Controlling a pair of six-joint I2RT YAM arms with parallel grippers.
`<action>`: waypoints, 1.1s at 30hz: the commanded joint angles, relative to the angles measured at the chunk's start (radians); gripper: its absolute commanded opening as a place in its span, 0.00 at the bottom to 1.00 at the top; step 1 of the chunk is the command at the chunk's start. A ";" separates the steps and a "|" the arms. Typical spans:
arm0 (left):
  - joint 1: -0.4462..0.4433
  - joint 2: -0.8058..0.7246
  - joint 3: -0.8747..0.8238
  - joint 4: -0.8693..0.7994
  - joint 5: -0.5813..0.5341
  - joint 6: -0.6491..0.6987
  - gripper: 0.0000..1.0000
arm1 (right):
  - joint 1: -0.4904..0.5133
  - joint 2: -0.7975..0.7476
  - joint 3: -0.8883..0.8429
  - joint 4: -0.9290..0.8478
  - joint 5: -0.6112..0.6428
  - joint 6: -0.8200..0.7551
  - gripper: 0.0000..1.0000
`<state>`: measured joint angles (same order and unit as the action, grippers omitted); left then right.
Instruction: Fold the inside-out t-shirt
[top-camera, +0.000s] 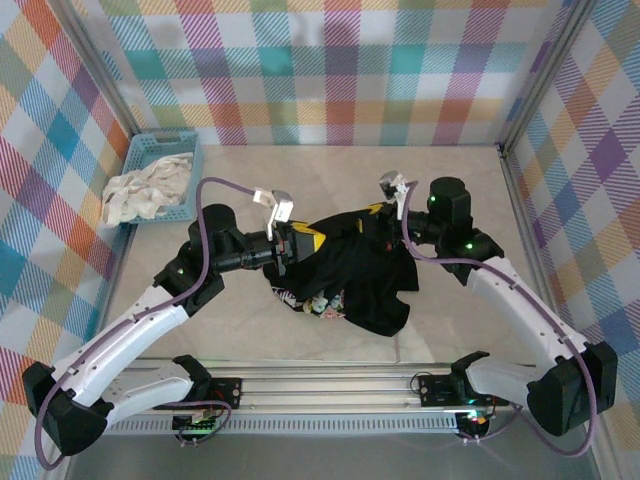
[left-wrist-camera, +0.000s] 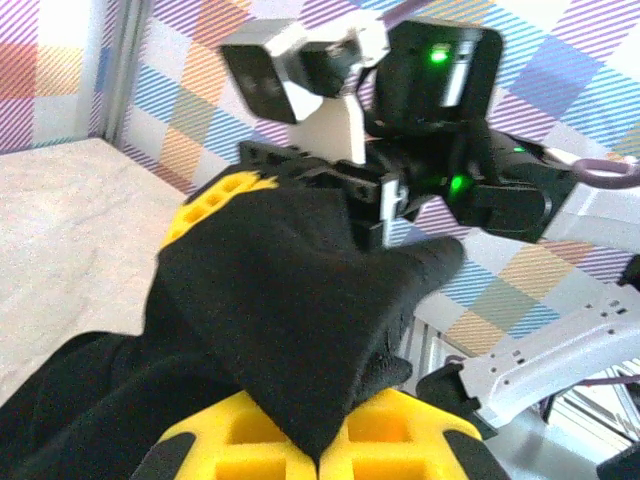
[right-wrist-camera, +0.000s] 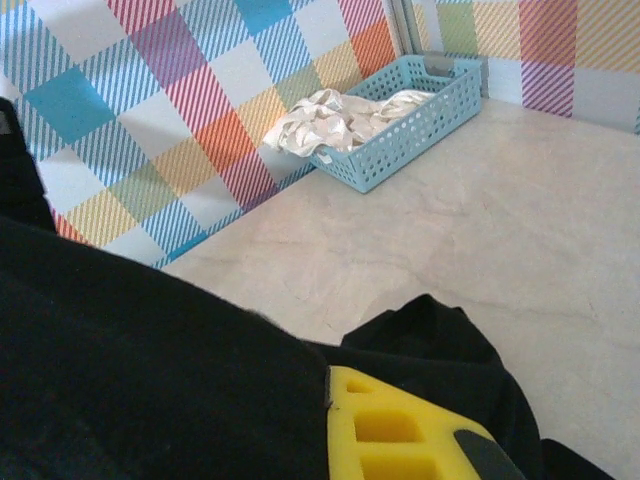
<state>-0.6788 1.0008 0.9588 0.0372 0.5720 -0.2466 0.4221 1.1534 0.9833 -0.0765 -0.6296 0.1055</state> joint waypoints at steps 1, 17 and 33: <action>0.010 -0.027 -0.006 0.095 0.067 -0.020 0.00 | -0.004 0.022 0.042 -0.006 -0.019 0.027 0.09; 0.026 0.092 0.083 -0.188 -0.457 -0.056 0.22 | -0.002 0.084 -0.025 0.447 -0.334 0.364 0.00; -0.018 0.093 0.077 -0.243 -0.455 0.023 0.59 | 0.020 0.137 -0.026 0.511 -0.298 0.402 0.00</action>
<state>-0.6853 1.0790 1.0054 -0.1890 0.1287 -0.2649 0.4328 1.2823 0.9478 0.3862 -0.9001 0.5167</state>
